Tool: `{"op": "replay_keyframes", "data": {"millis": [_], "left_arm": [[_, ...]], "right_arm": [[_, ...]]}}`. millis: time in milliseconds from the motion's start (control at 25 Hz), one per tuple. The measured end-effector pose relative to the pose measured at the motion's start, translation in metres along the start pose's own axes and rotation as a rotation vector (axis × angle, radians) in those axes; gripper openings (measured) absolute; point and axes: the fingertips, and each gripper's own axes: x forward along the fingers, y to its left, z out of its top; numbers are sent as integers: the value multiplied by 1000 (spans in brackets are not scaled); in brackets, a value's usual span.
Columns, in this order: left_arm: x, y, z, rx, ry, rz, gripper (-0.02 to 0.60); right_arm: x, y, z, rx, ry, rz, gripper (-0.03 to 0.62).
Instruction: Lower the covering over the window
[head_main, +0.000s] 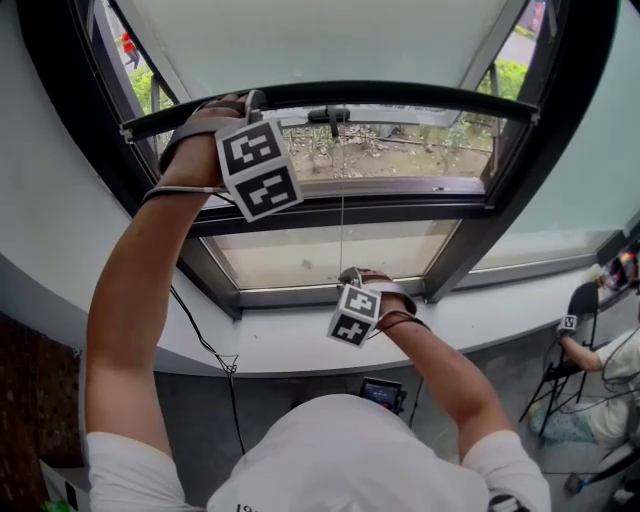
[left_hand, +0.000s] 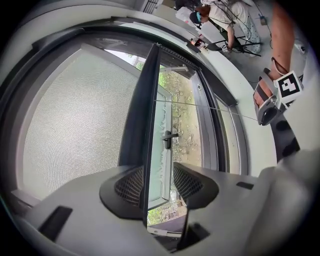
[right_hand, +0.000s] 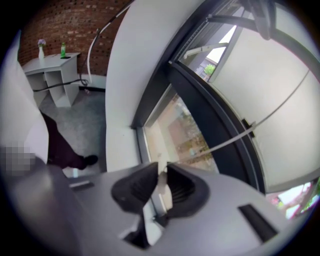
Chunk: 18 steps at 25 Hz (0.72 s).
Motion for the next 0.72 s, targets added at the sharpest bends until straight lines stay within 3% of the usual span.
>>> {"op": "replay_keyframes", "data": {"millis": [720], "left_arm": [[16,-47,-7,-33,1,-70,186]], "right_arm": [[18,39,-23,11,44,96,60]]}}
